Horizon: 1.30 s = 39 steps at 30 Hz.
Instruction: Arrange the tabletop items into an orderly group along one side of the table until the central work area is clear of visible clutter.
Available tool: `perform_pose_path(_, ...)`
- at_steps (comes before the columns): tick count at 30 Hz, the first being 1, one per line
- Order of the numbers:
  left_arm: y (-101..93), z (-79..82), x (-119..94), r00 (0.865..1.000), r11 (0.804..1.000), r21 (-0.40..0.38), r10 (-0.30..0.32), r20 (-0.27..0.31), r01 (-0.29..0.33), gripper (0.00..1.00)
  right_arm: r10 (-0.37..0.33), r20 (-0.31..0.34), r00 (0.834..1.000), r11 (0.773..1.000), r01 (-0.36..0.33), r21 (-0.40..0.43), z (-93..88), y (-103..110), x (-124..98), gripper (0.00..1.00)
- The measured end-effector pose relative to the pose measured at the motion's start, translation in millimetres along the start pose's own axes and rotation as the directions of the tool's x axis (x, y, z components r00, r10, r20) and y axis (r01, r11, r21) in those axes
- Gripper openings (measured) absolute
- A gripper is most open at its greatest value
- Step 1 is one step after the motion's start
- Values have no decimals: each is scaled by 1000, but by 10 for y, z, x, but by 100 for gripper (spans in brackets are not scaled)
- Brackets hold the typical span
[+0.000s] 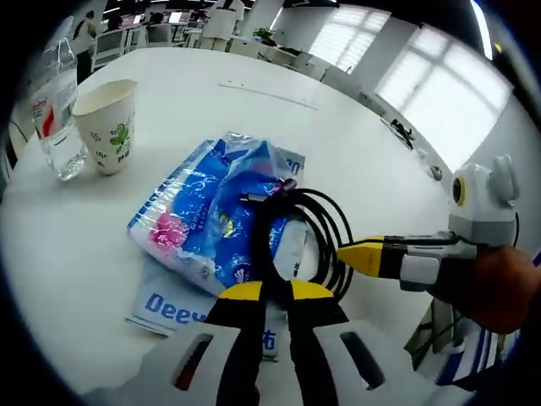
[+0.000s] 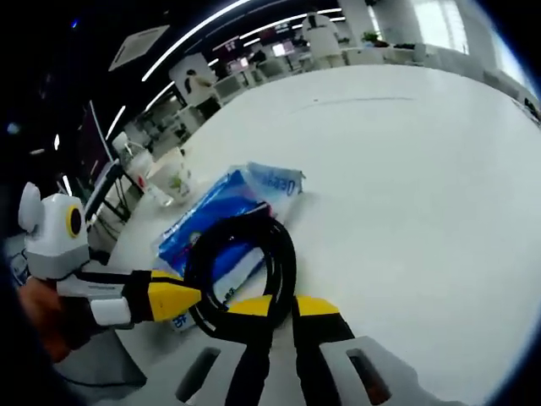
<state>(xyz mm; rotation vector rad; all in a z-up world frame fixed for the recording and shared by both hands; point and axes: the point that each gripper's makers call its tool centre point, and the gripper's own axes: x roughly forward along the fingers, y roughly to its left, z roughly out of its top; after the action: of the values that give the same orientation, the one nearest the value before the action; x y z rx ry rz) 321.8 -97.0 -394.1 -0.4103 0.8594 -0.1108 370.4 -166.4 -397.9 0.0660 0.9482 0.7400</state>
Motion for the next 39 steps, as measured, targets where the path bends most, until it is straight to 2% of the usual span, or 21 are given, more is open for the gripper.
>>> perform_pose_path(2,-29,-2,-45,1000,1000,-1,1,3,-1,6,2,2,1000,1000,-2,6,-36,4,-42,4)
perform_pose_path(14,-140,18,-100,999,1000,2,-16,35,16,4,-6,36,999,998,4,56,2,-81,-126,3)
perform_pose_path(19,-177,30,-109,999,1000,-11,-27,45,27,4,-25,57,998,996,20,90,-75,-96,-205,3)
perform_pose_path(25,-334,15,-131,997,998,33,-52,51,50,4,-48,84,995,991,36,129,-87,-197,-302,3)
perform_pose_path(30,-430,-20,-13,996,996,51,-79,36,77,4,-85,91,992,984,70,161,-223,-301,-418,3)
perform_pose_path(33,-501,-43,41,996,996,34,-85,33,83,3,-112,96,989,977,92,193,-288,-390,-494,3)
perform_pose_path(39,-667,-71,131,993,992,63,-112,20,111,3,-142,105,984,968,116,223,-317,-525,-593,3)
